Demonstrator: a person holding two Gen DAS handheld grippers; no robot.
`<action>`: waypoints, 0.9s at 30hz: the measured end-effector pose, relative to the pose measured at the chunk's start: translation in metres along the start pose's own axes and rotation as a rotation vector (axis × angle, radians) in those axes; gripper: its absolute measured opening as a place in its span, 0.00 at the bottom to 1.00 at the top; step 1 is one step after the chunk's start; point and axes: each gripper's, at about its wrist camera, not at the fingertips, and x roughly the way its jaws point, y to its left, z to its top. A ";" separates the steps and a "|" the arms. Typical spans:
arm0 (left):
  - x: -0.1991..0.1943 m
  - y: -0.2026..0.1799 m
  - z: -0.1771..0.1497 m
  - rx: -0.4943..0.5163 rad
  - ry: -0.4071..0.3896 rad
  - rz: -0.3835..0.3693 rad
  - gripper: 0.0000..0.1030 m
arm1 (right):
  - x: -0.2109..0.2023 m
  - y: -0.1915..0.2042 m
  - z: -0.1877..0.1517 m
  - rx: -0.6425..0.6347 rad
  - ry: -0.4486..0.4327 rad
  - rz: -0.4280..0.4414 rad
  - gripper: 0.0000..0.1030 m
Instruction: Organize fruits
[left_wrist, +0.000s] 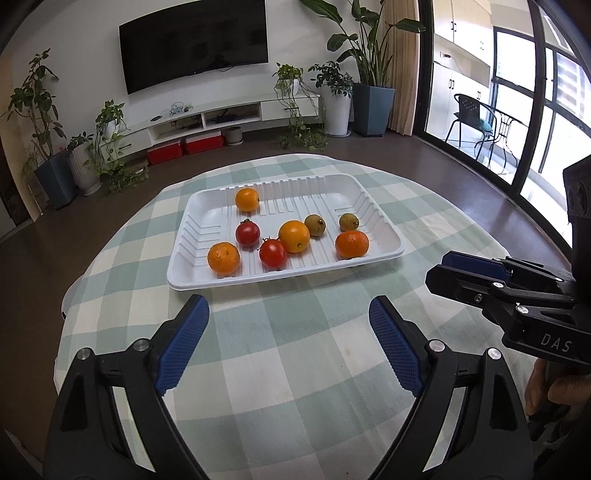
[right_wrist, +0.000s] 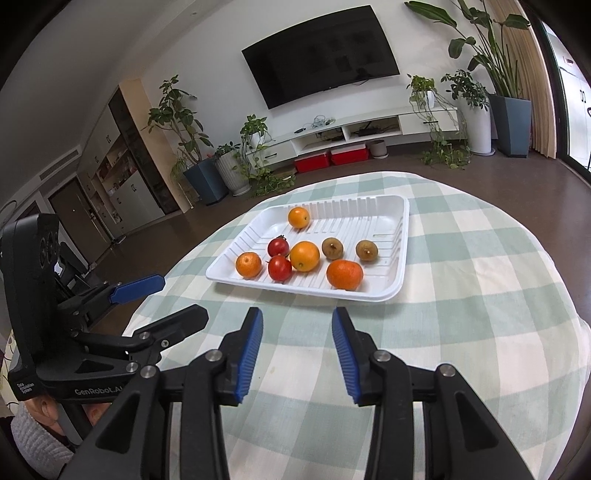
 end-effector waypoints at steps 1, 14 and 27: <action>-0.001 -0.001 -0.002 -0.001 0.002 0.001 0.86 | 0.000 0.000 0.000 0.001 0.000 0.001 0.41; -0.006 -0.010 -0.019 0.003 0.016 0.006 0.86 | -0.005 -0.001 -0.010 0.007 0.001 0.003 0.46; -0.015 -0.018 -0.027 0.006 -0.003 -0.022 0.94 | -0.007 -0.001 -0.015 0.010 0.000 0.003 0.46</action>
